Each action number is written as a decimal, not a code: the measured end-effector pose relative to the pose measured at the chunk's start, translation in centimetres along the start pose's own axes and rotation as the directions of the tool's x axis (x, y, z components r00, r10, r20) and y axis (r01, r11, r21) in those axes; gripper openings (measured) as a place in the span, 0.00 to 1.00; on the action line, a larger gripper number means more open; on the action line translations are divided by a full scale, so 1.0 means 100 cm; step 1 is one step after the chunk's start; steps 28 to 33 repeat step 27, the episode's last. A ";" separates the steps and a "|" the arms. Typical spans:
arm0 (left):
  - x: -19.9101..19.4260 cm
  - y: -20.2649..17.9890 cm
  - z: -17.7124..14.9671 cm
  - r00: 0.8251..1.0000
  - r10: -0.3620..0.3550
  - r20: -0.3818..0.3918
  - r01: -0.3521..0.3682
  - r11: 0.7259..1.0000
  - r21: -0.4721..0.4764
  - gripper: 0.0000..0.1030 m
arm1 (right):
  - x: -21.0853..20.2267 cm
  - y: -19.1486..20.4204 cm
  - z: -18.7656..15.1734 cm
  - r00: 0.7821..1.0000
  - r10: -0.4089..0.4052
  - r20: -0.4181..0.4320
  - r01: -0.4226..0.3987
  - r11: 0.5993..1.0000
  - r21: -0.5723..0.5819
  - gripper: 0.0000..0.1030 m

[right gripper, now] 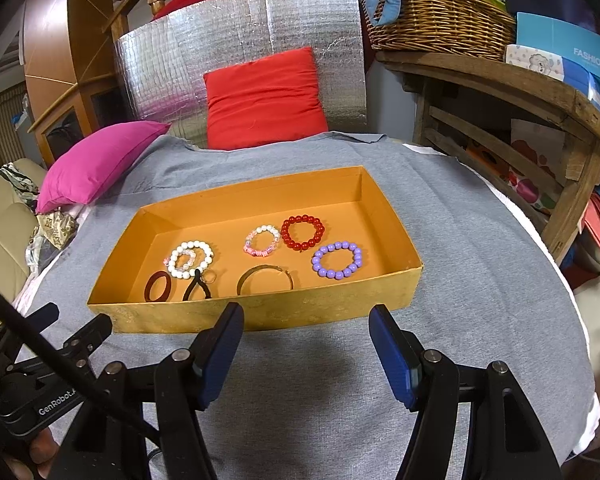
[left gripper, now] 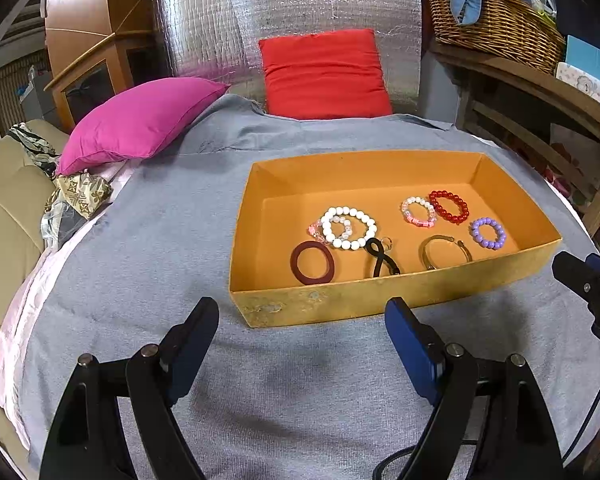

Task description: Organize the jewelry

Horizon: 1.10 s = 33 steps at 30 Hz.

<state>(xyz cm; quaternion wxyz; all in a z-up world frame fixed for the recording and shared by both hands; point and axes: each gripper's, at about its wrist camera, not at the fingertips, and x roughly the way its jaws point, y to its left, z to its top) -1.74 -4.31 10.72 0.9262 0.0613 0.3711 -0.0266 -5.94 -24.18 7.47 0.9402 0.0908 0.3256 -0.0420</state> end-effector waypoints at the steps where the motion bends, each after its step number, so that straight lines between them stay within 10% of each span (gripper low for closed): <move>1: 0.000 0.000 0.000 1.000 0.001 0.001 -0.001 1.000 0.001 0.83 | 0.000 0.000 0.000 1.000 -0.001 0.000 0.001 1.000 -0.001 0.67; 33: 0.007 0.004 -0.014 0.994 -0.094 -0.055 0.092 0.995 -0.042 0.83 | 0.006 -0.016 -0.011 0.999 -0.031 -0.022 0.031 1.000 -0.001 0.67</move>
